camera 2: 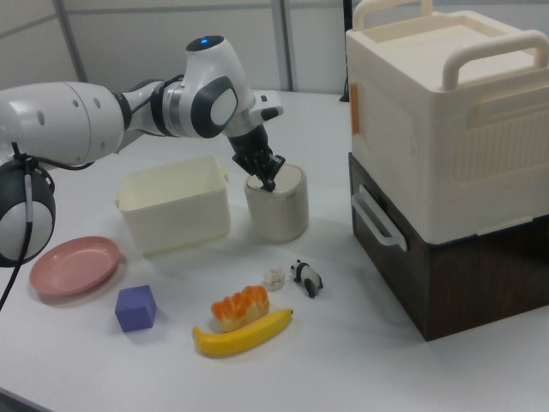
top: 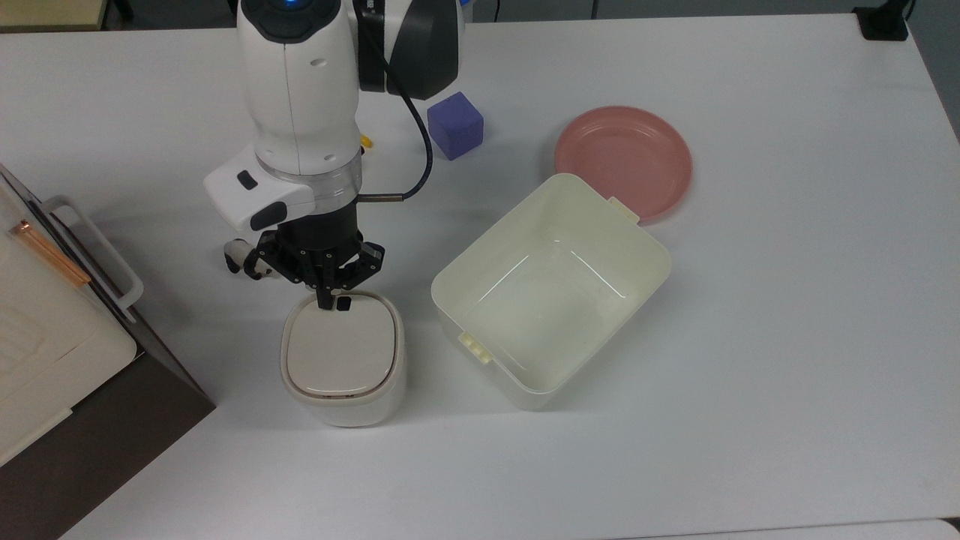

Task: Open the trash can
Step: 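Lower the closed gripper onto the trash can lid's front edge, then push the lid edge so the lid flips open upward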

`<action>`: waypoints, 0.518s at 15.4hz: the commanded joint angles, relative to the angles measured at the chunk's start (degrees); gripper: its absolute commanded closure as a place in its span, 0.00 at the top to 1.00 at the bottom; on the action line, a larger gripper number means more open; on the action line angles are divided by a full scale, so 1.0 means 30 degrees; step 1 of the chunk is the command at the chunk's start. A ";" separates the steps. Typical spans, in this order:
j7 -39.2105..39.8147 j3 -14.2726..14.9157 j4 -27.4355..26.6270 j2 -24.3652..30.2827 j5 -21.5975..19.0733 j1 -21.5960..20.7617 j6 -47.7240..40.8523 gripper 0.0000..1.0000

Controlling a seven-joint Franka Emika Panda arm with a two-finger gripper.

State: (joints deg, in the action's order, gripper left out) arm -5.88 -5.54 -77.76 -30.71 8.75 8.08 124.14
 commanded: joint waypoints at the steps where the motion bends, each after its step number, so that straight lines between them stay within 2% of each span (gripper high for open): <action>1: -0.0355 0.0148 0.0196 -0.0311 0.0453 -0.0232 0.0251 0.00; 6: -0.0384 0.0060 0.0399 0.0505 0.0483 -0.0320 -0.0129 0.00; 8: -0.0413 0.0031 0.1158 0.0947 0.0337 -0.0320 -0.1732 0.00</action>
State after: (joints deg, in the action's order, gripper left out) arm -5.88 -5.70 -76.46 -30.52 8.92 7.87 124.14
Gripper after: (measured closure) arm 0.991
